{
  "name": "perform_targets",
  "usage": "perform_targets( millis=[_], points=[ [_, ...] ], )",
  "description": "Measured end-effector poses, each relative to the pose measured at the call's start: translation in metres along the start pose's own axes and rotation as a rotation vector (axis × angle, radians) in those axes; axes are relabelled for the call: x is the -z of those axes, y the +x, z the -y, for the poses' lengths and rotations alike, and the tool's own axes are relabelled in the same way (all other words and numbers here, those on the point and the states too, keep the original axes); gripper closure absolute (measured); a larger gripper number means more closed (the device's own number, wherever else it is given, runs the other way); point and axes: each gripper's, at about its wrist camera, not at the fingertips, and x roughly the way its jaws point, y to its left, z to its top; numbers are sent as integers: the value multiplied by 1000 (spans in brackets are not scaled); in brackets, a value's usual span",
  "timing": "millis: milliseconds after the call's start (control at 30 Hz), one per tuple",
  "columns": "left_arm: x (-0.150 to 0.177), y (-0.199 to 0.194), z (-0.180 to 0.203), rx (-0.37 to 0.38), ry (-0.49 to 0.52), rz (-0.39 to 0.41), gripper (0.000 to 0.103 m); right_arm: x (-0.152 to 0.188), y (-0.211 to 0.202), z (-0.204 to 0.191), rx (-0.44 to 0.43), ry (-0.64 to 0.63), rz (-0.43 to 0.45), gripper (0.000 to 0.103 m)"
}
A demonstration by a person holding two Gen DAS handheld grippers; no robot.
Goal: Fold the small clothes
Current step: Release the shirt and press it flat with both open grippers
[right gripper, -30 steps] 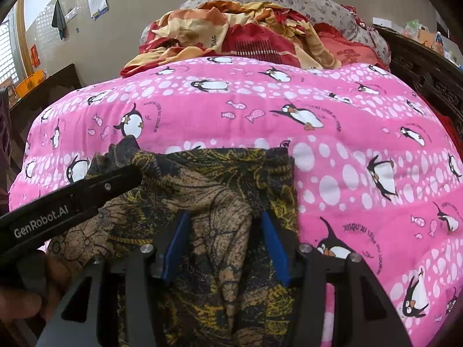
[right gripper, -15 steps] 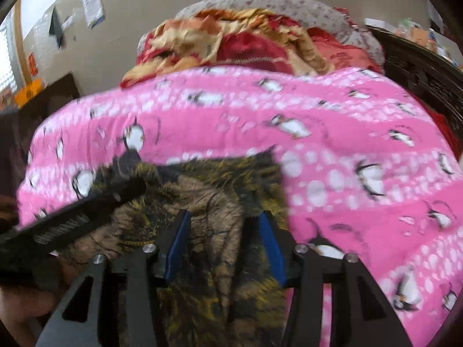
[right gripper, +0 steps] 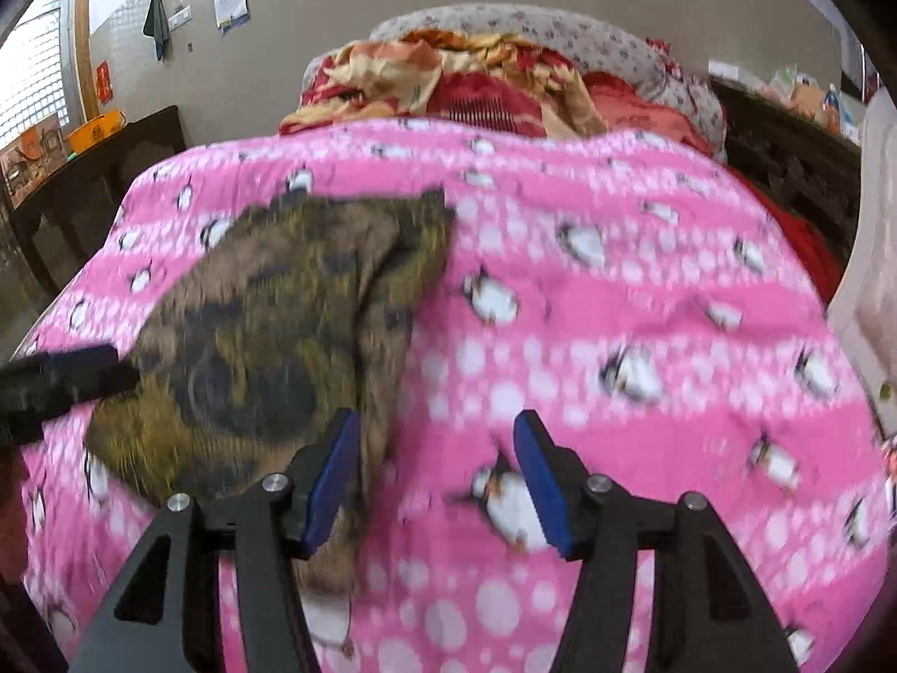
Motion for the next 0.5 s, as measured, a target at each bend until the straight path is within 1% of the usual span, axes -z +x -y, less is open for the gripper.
perform_targets(
  millis=[33,67,100,133,167,200,233,267,333,500],
  points=[
    [5,1,2,-14,12,25,53,10,7,0,-7,7,-26,43],
    [7,0,7,-30,40,56,50,16,13,1,0,10,-46,42],
    [8,2,11,-42,67,64,47,22,19,0,12,13,-66,42],
    [10,4,14,-45,80,69,40,29,22,0,25,20,-68,41],
    [12,6,16,-45,91,79,34,31,21,-1,31,20,-50,39],
    [14,8,19,-50,114,85,31,31,21,-2,45,17,-52,33],
    [15,9,23,-58,136,82,25,31,23,-2,57,24,-60,29],
    [13,12,24,-63,149,77,21,31,25,0,56,40,-66,27],
    [11,15,26,-64,167,69,17,30,27,2,43,54,-75,26],
    [14,16,28,-56,163,68,16,31,27,4,31,64,-68,24]
  ],
)
